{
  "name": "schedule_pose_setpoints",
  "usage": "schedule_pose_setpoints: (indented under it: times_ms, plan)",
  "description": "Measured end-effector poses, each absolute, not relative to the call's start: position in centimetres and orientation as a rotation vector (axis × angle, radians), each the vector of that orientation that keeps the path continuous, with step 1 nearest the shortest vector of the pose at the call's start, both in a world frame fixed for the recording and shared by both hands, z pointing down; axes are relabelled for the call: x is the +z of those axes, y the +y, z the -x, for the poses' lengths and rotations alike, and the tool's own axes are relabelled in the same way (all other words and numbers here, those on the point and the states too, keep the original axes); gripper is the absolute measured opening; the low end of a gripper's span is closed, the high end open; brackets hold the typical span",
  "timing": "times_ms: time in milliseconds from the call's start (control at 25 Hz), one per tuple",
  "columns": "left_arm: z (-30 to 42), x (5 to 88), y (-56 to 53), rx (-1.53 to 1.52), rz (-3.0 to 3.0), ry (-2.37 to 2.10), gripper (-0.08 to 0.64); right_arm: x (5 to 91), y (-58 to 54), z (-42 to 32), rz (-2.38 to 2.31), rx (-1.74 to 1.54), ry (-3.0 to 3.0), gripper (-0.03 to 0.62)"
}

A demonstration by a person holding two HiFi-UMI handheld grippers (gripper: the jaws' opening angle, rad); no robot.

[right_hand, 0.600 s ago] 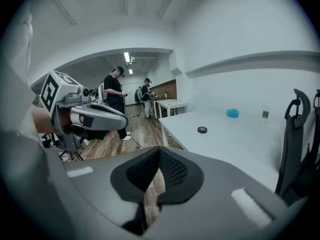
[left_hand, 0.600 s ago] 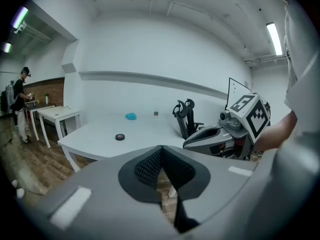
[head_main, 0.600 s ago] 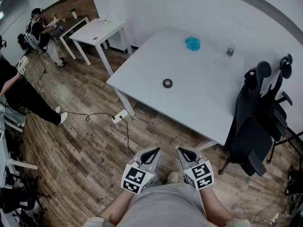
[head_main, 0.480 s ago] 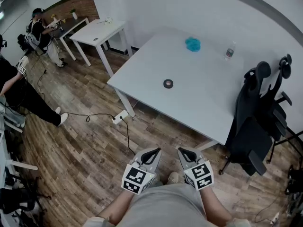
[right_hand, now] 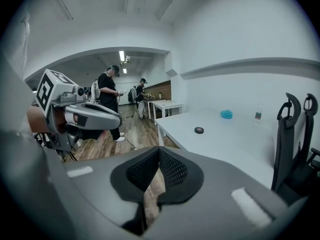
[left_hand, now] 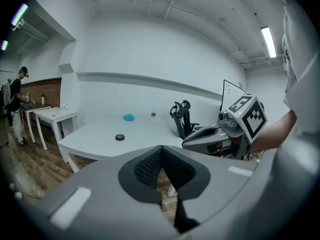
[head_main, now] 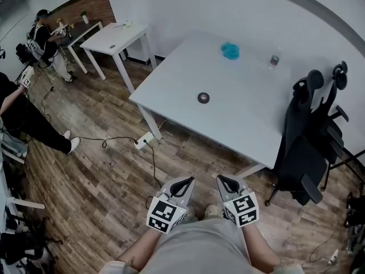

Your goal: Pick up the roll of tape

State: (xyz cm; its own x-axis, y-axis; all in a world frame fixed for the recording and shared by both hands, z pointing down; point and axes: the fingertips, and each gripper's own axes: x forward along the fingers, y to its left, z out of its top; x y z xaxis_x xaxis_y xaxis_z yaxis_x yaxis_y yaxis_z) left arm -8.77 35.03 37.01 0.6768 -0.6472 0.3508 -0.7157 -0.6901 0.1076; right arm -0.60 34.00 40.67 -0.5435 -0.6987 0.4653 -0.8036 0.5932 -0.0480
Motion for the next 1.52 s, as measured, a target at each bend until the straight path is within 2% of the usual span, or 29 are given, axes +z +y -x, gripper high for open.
schedule_pose_setpoints:
  times_ms: [720, 1520]
  plan:
    - [10.8, 37.7, 31.7, 0.406, -2.659, -1.076, 0.018, 41.3, 31.4, 2.8, -1.182, 0.369, -2.426, 0.007]
    - [8.0, 39.6, 16.1, 0.446, -2.624, -1.093, 0.020, 42.5, 15.3, -0.3, -1.177, 0.399, -2.446, 0.008]
